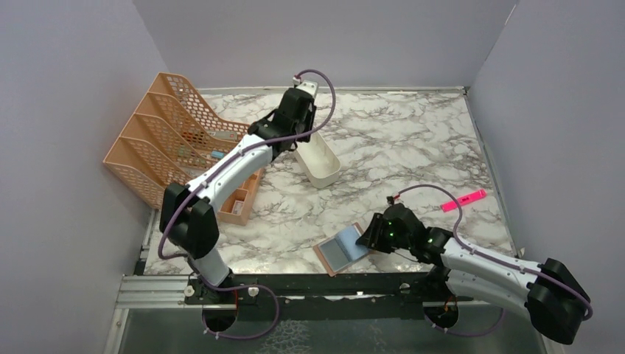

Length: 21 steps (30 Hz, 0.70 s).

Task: Put the credit cards into the card holder
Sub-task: Pick up the credit card from the storage box.

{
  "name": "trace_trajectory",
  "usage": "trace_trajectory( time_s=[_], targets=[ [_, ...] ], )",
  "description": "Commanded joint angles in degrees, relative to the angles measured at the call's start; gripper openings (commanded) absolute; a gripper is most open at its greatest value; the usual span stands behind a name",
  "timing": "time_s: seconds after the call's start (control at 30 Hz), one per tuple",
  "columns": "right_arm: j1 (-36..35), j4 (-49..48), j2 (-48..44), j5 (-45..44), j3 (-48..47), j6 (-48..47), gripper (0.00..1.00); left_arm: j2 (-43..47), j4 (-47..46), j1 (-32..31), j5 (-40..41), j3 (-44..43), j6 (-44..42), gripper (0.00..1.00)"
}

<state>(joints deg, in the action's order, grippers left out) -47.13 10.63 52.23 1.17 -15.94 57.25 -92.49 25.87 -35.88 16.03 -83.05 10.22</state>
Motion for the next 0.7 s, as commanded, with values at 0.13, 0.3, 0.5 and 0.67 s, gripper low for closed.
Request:
trace_trajectory(
  time_s=[0.13, 0.3, 0.5, 0.67],
  targets=[
    [-0.2, 16.2, -8.7, -9.2, -5.2, 0.1, 0.44, -15.3, 2.5, 6.6, -6.4, -15.8, -14.4, 0.40],
    [-0.2, 21.2, -10.0, -13.1, -11.4, -3.2, 0.47, -23.6, 3.3, 6.9, -5.4, -22.4, -21.4, 0.45],
    [-0.2, 21.6, -15.1, -13.2, -13.6, -6.1, 0.49, -29.7, 4.0, 7.3, -3.5, -27.2, -26.0, 0.53],
    [-0.2, 20.5, -19.3, -13.3, -14.3, -7.8, 0.49, -35.0, 4.1, 7.6, -1.3, -30.3, -29.3, 0.58]
  ],
)
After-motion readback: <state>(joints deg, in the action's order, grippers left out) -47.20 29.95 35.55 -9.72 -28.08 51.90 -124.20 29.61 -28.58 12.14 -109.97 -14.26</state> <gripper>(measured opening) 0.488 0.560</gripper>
